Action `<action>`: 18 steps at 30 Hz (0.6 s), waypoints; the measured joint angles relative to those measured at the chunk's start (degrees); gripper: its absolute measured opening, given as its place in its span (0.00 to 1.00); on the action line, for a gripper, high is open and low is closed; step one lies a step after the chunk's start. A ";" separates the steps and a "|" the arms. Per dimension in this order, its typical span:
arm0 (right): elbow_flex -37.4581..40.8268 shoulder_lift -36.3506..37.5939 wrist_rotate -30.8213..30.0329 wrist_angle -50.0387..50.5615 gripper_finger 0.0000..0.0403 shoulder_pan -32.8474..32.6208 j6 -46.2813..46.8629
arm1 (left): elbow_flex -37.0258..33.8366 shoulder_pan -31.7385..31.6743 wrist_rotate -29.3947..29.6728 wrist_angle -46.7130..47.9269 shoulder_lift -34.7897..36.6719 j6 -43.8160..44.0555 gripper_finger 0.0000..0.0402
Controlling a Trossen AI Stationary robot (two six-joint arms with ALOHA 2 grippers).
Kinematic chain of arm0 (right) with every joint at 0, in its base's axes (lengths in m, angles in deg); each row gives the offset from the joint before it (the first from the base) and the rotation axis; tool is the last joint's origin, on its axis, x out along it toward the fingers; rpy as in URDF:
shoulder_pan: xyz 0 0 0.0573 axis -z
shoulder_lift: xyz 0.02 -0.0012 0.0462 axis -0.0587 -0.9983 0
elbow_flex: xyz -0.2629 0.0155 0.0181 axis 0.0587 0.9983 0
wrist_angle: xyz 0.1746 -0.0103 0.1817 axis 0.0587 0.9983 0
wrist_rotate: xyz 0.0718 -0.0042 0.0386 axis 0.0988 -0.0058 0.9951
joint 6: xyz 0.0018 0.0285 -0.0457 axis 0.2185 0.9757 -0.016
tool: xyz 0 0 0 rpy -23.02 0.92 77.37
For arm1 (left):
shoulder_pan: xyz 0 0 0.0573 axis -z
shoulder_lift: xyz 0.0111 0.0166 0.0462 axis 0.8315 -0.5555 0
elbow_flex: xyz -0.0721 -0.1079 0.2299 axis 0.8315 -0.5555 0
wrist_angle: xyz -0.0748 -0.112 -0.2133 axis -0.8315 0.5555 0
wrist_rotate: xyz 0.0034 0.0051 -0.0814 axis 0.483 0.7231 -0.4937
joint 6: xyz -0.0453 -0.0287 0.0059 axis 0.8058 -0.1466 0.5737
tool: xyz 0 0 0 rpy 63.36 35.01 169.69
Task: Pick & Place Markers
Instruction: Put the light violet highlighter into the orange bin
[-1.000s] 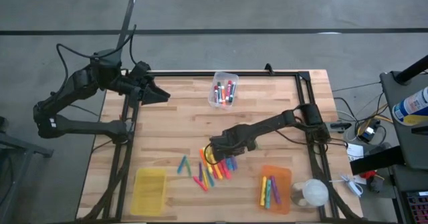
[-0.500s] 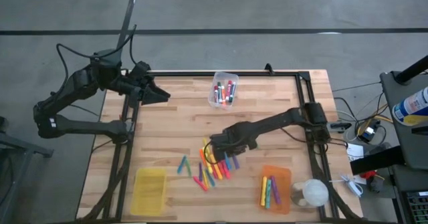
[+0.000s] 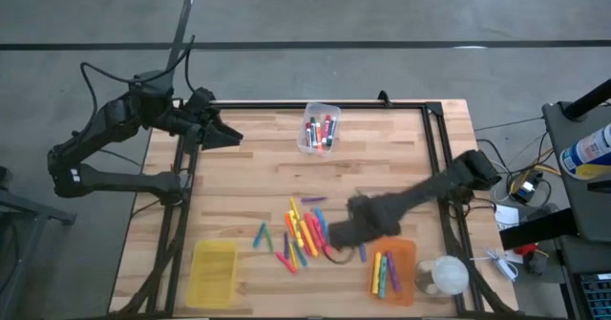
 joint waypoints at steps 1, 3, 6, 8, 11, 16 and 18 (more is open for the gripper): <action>-0.02 0.14 0.00 1.04 0.16 -1.70 2.57 | 0.00 0.00 0.00 -0.05 -0.04 -0.03 0.43; 0.16 0.11 0.09 2.77 0.16 -4.73 7.64 | 0.00 0.00 0.00 -0.16 -0.21 -0.43 0.43; 0.76 0.11 0.08 3.63 0.16 -8.83 15.21 | 0.00 0.00 0.00 -0.23 -0.57 -0.57 0.43; 0.87 0.09 0.11 4.73 0.16 -11.30 19.52 | 0.00 0.00 0.02 -0.16 -0.75 -0.56 0.43; 1.14 -0.30 0.43 5.32 0.16 -14.06 23.82 | 0.00 0.00 0.02 -0.18 -0.78 -0.60 0.43; 3.16 -2.23 2.00 5.00 0.16 -15.00 24.01 | 0.00 0.00 0.04 -0.23 -0.88 -0.71 0.43; 3.95 -2.73 1.97 4.65 0.16 -14.96 23.13 | 0.00 0.00 0.04 -0.21 -0.89 -0.70 0.43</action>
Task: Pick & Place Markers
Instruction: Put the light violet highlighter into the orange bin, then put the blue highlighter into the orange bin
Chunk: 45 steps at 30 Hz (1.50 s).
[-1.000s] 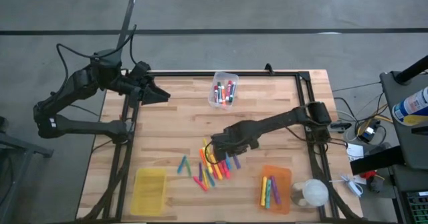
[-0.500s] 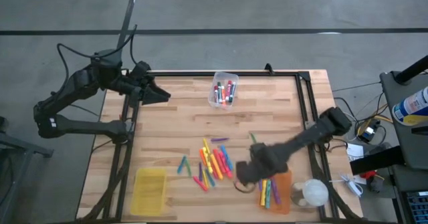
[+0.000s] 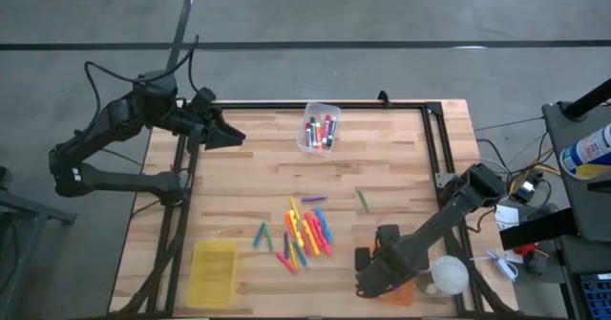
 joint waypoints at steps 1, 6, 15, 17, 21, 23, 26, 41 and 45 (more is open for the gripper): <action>0.36 -0.07 -0.03 0.07 0.16 0.04 -0.20 | 0.00 0.00 0.00 0.00 0.00 0.01 0.43; 3.03 -0.10 0.61 -2.37 0.17 0.45 -0.29 | 0.00 0.02 0.00 0.00 0.02 0.23 0.43; 10.00 -0.08 7.27 -13.55 0.19 0.54 -1.21 | 0.00 0.02 -0.07 0.04 0.11 1.10 0.43; 9.95 -0.05 8.20 -13.24 0.19 0.62 -0.93 | 0.00 0.02 -0.07 0.04 0.22 1.14 0.43; 9.74 0.11 8.68 -12.84 0.24 0.73 -0.95 | 0.00 0.02 -0.07 0.07 0.20 0.63 0.43; 9.43 0.25 9.02 -12.73 0.28 0.73 -0.95 | 0.00 0.02 -0.07 0.09 0.20 0.55 0.43; 8.90 0.27 9.26 -12.70 0.34 0.80 -1.09 | 0.00 0.02 -0.07 0.13 0.20 0.14 0.43; -3.30 0.49 -3.51 -10.80 0.36 9.33 -18.80 | 0.00 0.02 -0.09 0.15 0.11 -1.11 0.43; -3.32 0.47 -3.42 -15.12 0.36 14.12 -24.96 | 0.00 0.02 -0.09 0.15 0.11 -1.09 0.43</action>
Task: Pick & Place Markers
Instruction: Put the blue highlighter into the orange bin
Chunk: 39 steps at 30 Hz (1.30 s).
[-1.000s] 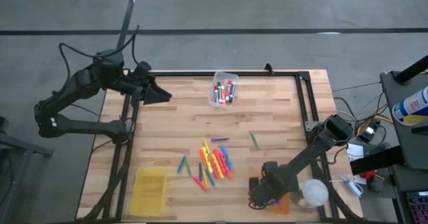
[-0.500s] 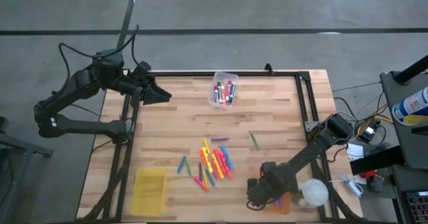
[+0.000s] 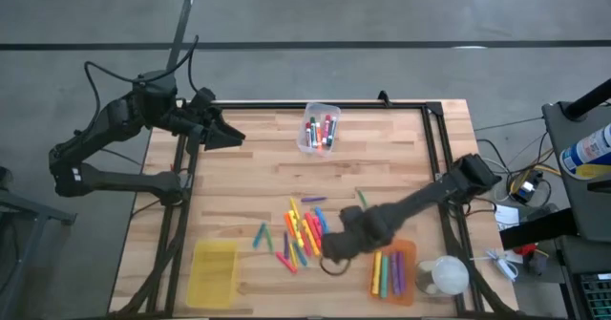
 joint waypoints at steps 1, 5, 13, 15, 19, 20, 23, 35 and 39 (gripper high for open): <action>0.00 0.00 0.00 -0.71 0.36 1.15 -1.18 | 0.00 0.00 0.00 0.00 0.00 -0.01 0.43; 0.00 -1.11 0.04 -2.63 0.35 5.65 -6.56 | 0.00 0.00 0.00 0.02 0.00 0.00 0.43; -1.33 -4.96 1.46 -10.24 0.32 13.87 -17.82 | 0.00 -0.04 -0.08 0.08 0.08 0.05 0.43; -1.44 -6.15 1.51 -10.32 0.31 15.10 -20.06 | 0.00 -0.04 -0.31 0.26 0.15 0.06 0.43; -1.33 -8.36 1.66 -10.61 0.29 17.27 -24.13 | 0.00 -0.04 -0.48 0.50 0.39 0.07 0.43; -1.33 -8.73 1.84 -10.87 0.29 17.87 -24.89 | 0.00 -0.04 -0.48 0.55 0.46 0.07 0.43; -1.54 -10.46 2.32 -11.52 0.29 19.36 -27.43 | 0.00 -0.04 -0.52 0.82 0.56 0.07 0.43; -4.21 -15.51 6.45 -8.92 0.39 20.78 -33.49 | 0.00 -0.04 -0.57 2.27 1.02 0.11 0.43; -3.74 -16.41 6.62 -8.87 0.40 20.75 -34.23 | 0.00 -0.04 -0.59 2.50 1.07 -0.02 0.43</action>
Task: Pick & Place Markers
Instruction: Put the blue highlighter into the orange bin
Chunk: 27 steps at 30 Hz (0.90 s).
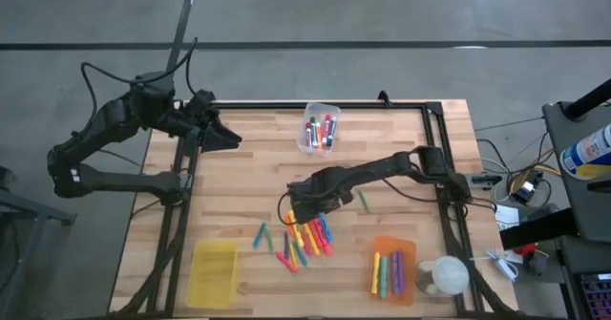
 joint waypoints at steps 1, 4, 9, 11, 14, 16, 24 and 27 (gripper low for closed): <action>0.00 -0.10 0.00 0.02 0.39 0.05 -0.39 | 0.00 0.00 0.00 -0.01 0.00 -0.02 0.43; 0.00 -0.61 0.00 0.10 0.38 0.11 -1.14 | 0.00 0.00 0.00 -0.01 0.00 -0.04 0.43; 0.04 -1.71 0.63 -0.02 0.32 0.47 -2.00 | 0.00 0.00 0.00 -0.03 0.00 -0.04 0.43; -0.09 -2.39 1.18 0.06 0.29 0.70 -2.91 | 0.00 0.00 0.00 -0.03 0.00 -0.04 0.43; -0.09 -2.56 1.71 0.33 0.23 0.81 -4.15 | 0.00 0.00 0.02 -0.03 0.00 -0.04 0.43; -0.09 -2.19 1.54 0.60 0.19 0.81 -4.12 | 0.00 0.00 0.00 -0.03 0.00 -0.04 0.43; -2.03 2.77 1.00 7.16 0.14 0.68 -3.79 | 0.00 0.02 0.00 -0.03 0.00 -0.09 0.43; -3.92 4.88 0.21 12.38 0.16 -0.31 -2.13 | 0.00 0.02 0.00 -0.05 -0.09 -0.11 0.43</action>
